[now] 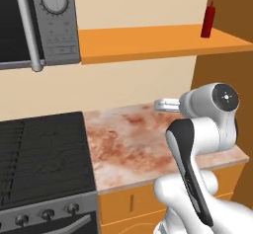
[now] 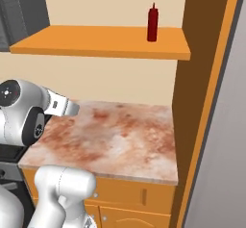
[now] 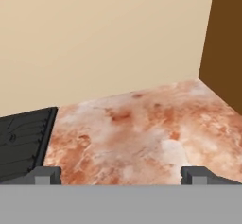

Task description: Move the mayonnaise and ketchup from the cabinet to the dining counter.

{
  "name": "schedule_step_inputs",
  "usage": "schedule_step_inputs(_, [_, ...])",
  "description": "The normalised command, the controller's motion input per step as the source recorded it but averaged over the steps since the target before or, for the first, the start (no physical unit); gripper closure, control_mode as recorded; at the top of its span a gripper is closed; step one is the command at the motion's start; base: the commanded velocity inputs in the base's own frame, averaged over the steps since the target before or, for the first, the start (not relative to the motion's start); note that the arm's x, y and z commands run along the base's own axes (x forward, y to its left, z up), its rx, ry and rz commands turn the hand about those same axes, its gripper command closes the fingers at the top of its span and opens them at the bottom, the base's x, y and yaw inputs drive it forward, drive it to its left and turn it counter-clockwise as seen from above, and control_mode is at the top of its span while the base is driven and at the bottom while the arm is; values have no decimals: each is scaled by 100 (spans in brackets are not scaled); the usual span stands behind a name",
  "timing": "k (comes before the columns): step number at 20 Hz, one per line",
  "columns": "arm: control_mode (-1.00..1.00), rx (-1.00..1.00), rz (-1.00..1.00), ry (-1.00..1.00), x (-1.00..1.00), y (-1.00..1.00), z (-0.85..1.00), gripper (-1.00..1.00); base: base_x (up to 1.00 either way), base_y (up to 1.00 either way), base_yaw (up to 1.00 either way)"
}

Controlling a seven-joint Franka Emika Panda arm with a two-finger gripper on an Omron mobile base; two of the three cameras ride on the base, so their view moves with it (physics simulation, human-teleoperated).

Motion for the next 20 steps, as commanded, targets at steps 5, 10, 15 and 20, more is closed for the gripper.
schedule_step_inputs(5, [100, 0, 0, 0, 0, 0, 0, -100, 0, -76, 0])
schedule_step_inputs(10, [100, 0, 0, 0, 0, 0, 0, -100, 10, -68, -1])
schedule_step_inputs(15, [100, 0, 0, 0, 0, 0, 0, -100, 45, -11, -1])
schedule_step_inputs(20, [-100, 0, 0, 0, 18, 1, -17, -100, 0, 0, 0])
